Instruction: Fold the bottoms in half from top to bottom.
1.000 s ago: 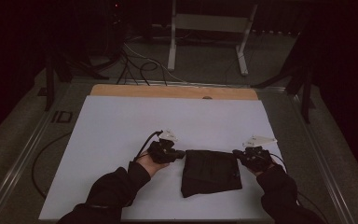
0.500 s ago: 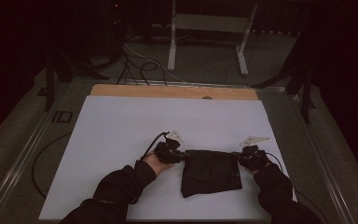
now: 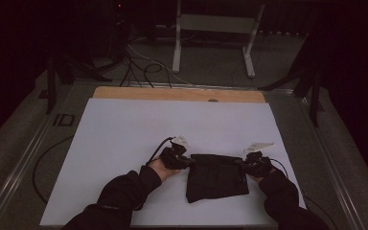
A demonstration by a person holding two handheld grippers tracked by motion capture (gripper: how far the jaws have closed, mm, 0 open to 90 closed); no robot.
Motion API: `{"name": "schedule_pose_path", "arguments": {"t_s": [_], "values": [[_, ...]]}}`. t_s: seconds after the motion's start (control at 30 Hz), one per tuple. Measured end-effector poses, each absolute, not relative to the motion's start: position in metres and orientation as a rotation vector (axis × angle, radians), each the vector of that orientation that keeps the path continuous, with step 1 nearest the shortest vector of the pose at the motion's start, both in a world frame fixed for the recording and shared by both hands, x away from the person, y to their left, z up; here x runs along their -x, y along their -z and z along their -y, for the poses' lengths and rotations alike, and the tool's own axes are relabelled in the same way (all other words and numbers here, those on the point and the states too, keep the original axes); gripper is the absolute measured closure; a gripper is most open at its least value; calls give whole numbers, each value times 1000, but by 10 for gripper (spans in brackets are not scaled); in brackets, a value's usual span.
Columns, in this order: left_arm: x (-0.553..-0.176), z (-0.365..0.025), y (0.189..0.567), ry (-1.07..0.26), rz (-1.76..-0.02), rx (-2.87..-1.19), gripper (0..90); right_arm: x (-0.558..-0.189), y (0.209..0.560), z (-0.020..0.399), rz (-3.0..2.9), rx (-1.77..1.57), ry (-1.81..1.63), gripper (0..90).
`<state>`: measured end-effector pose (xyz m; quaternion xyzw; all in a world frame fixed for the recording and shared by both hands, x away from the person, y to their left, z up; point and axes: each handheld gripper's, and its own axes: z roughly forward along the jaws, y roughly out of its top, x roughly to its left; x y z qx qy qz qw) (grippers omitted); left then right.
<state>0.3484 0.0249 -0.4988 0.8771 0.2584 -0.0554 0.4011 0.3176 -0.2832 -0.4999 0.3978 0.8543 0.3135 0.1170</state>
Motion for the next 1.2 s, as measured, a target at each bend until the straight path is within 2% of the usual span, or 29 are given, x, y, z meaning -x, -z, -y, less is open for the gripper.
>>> {"name": "schedule_pose_path", "arguments": {"t_s": [0.33, 0.73, 1.2], "values": [[-333, -25, 496, 182, -602, -2207, 896, -297, 491, 279, -2513, -1141, -1023, 899], [-300, -27, 490, 214, -496, -2220, 895, -251, 483, 261, -2565, -1054, -1072, 898], [-283, -28, 493, 227, -442, -2259, 894, -228, 485, 258, -2620, -1034, -1057, 898]]}}
